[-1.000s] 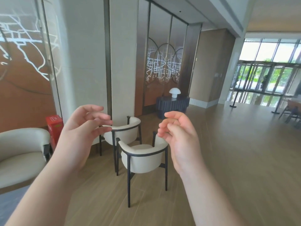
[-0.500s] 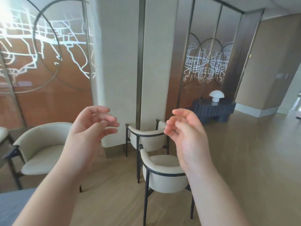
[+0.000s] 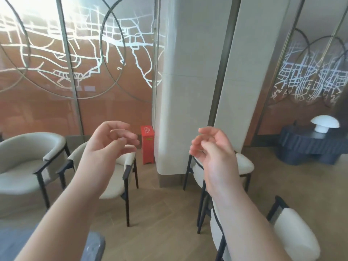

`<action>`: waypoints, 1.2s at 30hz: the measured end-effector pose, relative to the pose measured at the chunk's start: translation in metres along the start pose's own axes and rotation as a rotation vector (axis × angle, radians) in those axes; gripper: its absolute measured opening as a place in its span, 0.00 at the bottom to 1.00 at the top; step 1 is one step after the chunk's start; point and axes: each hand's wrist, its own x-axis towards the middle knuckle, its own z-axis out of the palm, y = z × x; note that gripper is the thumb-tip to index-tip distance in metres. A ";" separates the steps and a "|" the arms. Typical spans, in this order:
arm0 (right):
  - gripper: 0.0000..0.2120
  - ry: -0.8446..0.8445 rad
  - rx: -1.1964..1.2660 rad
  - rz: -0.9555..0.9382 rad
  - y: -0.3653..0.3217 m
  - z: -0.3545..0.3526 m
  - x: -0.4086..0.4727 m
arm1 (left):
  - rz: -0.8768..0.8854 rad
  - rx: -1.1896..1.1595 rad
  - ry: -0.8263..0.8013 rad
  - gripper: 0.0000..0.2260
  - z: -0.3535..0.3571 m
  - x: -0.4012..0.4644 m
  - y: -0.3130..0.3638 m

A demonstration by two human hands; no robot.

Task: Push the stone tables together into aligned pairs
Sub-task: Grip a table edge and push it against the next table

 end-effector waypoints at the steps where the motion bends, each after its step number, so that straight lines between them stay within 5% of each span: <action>1: 0.15 -0.015 -0.009 0.010 0.014 0.013 0.016 | -0.010 0.006 0.018 0.16 -0.012 0.018 -0.009; 13: 0.14 -0.235 0.054 0.169 0.178 0.121 0.191 | -0.097 0.050 0.300 0.15 -0.115 0.160 -0.126; 26: 0.14 -0.569 0.160 0.327 0.344 0.216 0.444 | -0.041 0.217 0.616 0.15 -0.137 0.356 -0.254; 36: 0.13 -0.915 0.210 0.480 0.436 0.381 0.470 | 0.016 0.367 0.986 0.14 -0.255 0.384 -0.261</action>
